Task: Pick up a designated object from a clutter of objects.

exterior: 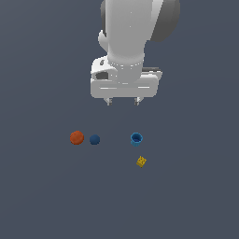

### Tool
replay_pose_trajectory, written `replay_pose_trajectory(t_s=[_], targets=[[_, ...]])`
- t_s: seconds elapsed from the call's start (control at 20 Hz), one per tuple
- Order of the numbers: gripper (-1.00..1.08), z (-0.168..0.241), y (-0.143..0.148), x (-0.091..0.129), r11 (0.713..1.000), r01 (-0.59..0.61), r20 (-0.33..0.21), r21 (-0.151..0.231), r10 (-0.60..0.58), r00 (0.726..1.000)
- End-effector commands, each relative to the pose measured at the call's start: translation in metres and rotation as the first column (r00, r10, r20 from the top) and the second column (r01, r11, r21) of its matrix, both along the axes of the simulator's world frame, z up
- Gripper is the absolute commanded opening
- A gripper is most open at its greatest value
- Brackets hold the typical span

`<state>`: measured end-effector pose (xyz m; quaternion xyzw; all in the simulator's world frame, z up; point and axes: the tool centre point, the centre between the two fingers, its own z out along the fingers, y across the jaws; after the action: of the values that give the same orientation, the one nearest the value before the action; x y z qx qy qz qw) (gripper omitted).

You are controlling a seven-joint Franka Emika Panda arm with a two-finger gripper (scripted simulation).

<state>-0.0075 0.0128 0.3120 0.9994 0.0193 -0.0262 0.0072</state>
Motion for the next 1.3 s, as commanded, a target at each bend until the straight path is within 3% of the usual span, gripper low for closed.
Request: replay_pose_trajectory(t_s=[0.0,0.45,0.7,1.25], targets=[[1.0,0.0,0.0,0.0,1.0,0.0,0.0,0.0,0.0,1.0],[1.0,0.012,0.034,0.006,0.998,-0.069,0.034,0.011,0.068,0.997],[1.0,0.01,0.033,0.006,0.997,-0.072,0.034,0.011,0.071,0.997],[1.0,-0.036,0.04,0.014,0.979,-0.206,0.036,0.004,0.205,0.978]])
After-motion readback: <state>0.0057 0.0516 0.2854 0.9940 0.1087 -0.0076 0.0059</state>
